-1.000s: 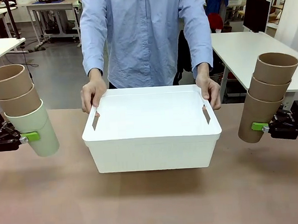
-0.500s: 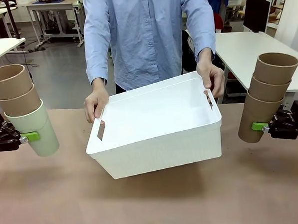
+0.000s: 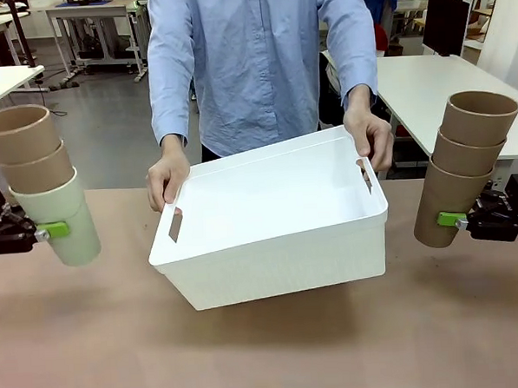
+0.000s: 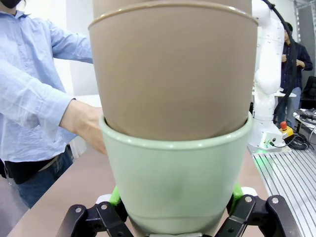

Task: Stack the cups and store them in the basket.
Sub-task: Place the stack of Reusable plastic cups into the Pantry Basket.

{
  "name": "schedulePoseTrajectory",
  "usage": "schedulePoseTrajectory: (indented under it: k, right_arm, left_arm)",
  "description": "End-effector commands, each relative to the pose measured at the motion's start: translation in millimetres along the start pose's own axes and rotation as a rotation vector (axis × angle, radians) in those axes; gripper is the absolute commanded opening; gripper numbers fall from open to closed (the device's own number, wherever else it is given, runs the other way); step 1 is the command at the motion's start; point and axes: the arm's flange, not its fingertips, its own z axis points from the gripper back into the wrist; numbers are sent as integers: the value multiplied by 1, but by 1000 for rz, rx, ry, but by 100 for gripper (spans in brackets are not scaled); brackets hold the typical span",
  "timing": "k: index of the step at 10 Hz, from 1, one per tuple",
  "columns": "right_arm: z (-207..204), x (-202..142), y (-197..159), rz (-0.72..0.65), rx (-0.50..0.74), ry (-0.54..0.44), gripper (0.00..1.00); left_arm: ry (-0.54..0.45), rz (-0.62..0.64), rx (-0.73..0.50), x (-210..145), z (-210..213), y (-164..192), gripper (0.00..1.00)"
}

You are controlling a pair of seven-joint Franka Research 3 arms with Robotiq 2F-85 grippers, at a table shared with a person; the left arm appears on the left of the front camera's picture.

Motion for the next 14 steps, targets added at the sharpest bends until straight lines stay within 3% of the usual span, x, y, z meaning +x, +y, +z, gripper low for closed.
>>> schedulePoseTrajectory:
  k: [1, 3, 8, 10, 14]
  right_arm:
    - [2, 4, 1, 10, 1, 4, 85]
    - [2, 4, 1, 10, 1, 4, 85]
    - [2, 4, 1, 10, 1, 4, 85]
    - [2, 4, 1, 10, 1, 4, 85]
    - [2, 4, 1, 10, 1, 4, 85]
  left_arm:
    - [46, 48, 31, 56, -21, -5, 88]
    - [142, 112, 35, 99, -45, -5, 88]
    - [522, 170, 60, 204, -147, 3, 88]
    - [646, 195, 68, 219, -192, 14, 88]
    - [824, 193, 72, 215, -257, 29, 88]
